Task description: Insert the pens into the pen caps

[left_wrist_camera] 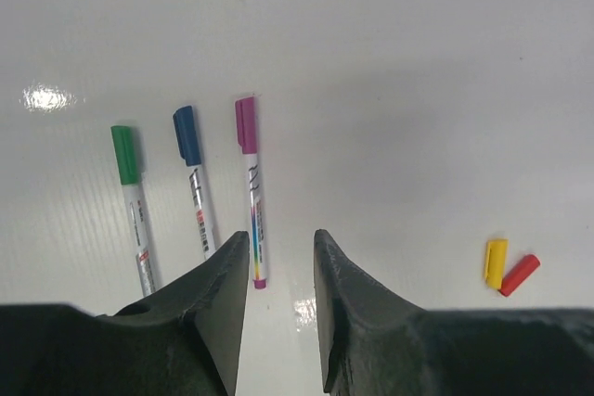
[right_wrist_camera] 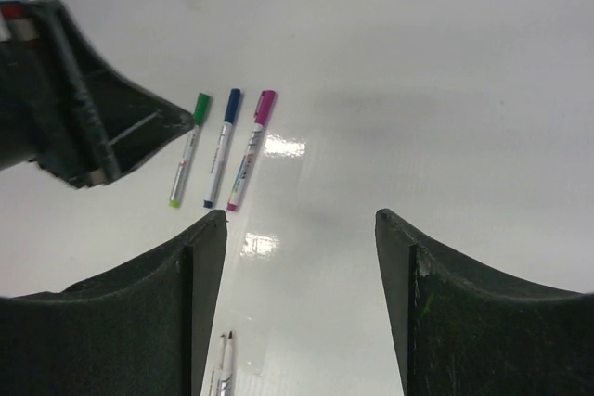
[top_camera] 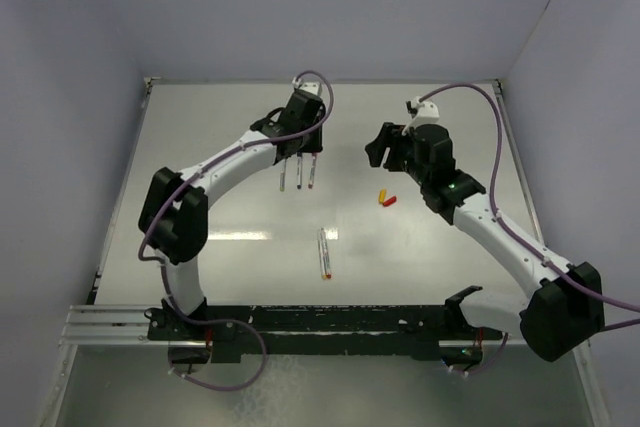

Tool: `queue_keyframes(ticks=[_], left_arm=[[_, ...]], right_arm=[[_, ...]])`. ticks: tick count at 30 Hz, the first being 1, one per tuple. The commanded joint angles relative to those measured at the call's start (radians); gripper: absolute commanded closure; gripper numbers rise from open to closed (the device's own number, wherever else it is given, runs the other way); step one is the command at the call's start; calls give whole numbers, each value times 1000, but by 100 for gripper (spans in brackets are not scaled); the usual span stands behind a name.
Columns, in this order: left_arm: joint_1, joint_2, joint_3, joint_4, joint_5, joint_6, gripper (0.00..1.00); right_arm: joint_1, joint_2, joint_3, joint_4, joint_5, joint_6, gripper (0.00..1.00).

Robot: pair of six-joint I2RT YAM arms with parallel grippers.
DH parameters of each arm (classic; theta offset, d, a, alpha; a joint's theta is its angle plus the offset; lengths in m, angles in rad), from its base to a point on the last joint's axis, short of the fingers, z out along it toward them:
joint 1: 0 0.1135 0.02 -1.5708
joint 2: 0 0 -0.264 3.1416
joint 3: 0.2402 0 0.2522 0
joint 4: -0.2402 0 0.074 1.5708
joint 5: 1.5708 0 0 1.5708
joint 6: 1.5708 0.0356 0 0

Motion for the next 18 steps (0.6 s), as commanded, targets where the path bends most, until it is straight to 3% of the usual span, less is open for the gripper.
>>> queue_keyframes(ticks=[1, 10, 18], left_arm=[[-41, -124, -106, 10, 2, 38, 63], [-210, -314, -377, -125, -25, 59, 62], [-233, -466, -537, -175, 119, -10, 56]], right_arm=[[-4, 45, 56, -57, 74, 46, 34], [-5, 70, 30, -161, 218, 89, 36], [-5, 65, 8, -163, 232, 104, 37]])
